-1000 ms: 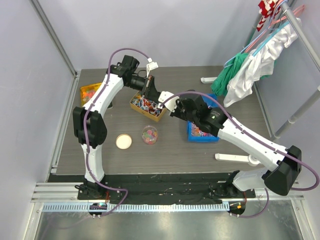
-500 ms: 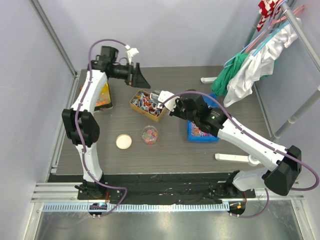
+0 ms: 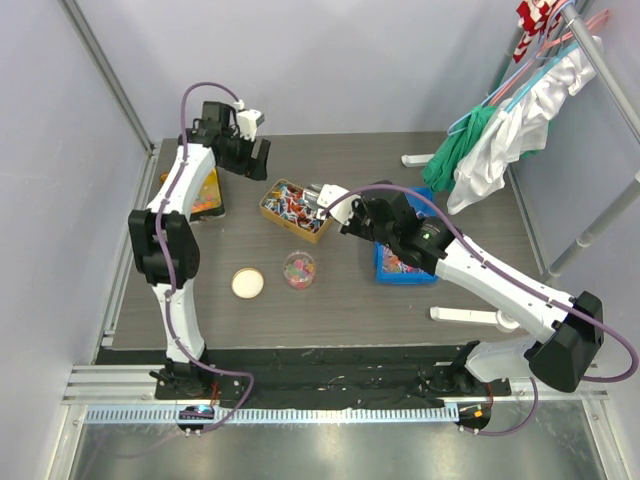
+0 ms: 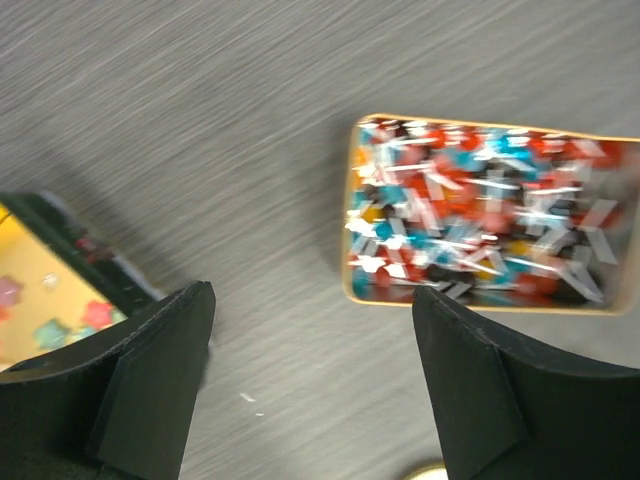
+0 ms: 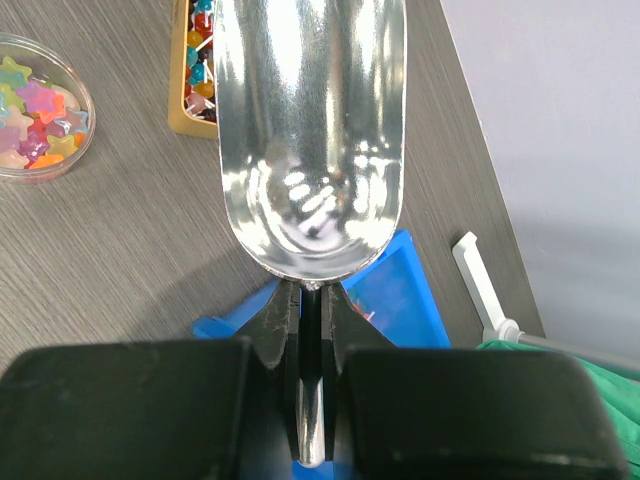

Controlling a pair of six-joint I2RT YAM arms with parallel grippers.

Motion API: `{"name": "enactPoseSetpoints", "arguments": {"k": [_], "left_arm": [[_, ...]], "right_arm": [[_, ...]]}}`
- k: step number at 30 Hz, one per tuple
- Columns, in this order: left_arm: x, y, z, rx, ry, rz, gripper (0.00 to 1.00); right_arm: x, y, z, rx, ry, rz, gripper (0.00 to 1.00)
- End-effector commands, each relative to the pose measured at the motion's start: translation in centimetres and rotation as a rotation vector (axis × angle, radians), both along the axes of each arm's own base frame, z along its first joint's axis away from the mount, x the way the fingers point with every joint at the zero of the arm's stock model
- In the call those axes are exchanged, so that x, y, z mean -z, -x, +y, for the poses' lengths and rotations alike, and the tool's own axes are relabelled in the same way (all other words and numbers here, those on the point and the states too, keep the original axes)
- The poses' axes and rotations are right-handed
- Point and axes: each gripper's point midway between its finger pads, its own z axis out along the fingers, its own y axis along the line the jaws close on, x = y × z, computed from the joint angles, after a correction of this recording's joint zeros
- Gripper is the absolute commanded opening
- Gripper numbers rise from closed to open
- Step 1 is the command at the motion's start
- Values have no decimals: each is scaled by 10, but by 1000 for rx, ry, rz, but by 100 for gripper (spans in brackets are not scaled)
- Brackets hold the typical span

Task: Pack the candies
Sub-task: Adjust the spatula, then pick up the storage box at the center of the board.

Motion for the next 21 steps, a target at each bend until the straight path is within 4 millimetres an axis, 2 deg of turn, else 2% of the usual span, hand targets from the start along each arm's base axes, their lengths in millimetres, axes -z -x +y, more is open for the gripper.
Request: {"name": "enactPoseSetpoints", "arguments": {"k": [1, 5, 12, 16, 21], "left_arm": [[17, -25, 30, -63, -210, -73, 81], [41, -25, 30, -32, -260, -43, 77], [78, -15, 16, 31, -286, 30, 76], [84, -10, 2, 65, -252, 51, 76], [87, -8, -5, 76, -232, 62, 75]], "right_arm": [[-24, -4, 3, 1, -64, -57, 1], [-23, -5, 3, 5, -59, -55, 1], [-20, -7, 4, 7, -51, -52, 1], [-17, -8, 5, 8, -47, -46, 1], [-17, -8, 5, 8, -43, -47, 1]]}}
